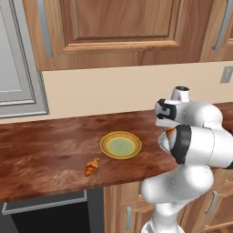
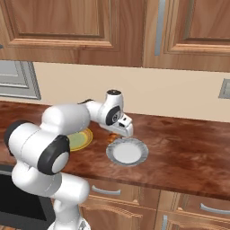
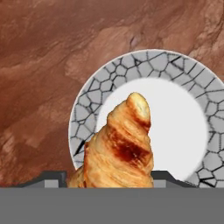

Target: Place the pastries on the plates.

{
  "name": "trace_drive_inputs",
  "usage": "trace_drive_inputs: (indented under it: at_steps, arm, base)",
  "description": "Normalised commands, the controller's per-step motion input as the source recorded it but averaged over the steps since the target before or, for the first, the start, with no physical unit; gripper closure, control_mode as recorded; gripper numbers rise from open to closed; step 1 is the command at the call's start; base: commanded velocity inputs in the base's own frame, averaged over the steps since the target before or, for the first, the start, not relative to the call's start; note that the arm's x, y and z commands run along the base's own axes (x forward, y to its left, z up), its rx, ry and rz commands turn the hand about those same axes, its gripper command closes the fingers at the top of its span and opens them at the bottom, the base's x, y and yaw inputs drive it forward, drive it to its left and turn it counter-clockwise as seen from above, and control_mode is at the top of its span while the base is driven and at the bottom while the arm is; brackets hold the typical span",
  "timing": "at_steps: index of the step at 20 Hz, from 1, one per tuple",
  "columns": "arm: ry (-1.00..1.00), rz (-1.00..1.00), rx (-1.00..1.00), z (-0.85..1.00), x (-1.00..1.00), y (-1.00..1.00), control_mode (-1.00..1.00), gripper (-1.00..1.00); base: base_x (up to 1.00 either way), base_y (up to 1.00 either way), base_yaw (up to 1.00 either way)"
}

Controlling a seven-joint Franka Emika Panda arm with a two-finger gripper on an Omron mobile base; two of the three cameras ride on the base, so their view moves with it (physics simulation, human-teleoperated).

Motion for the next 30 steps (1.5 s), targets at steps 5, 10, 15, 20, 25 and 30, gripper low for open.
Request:
trace_drive_inputs:
  at_steps: [5,10,15,20,25,30]
  arm:
    - [0.00,0.00,0.00,-0.09,-0.27,-0.20,-1.00,1.00]
    - [0.00,0.00,0.00,-0.36,-0.02,-0.04,-1.00,1.00]
    - [0.00,0.00,0.00,-0.25,0.00,-0.25,-1.00,1.00]
    - [0.00,0.00,0.00,-0.09,0.00,-0.11,-1.00,1.00]
    - [0.00,0.00,0.00,0.00,0.00,-0.05,-1.00,1.00]
    - [0.00,0.00,0.00,0.00,0.00,-0.01,-1.00,-1.00]
  base:
    - [0.00,0.00,0.00]
    - [0.00,0.00,0.00]
    - [0.00,0.00,0.00]
    - [0.00,0.00,0.00]
    - [0.00,0.00,0.00]
    - [0.00,0.00,0.00]
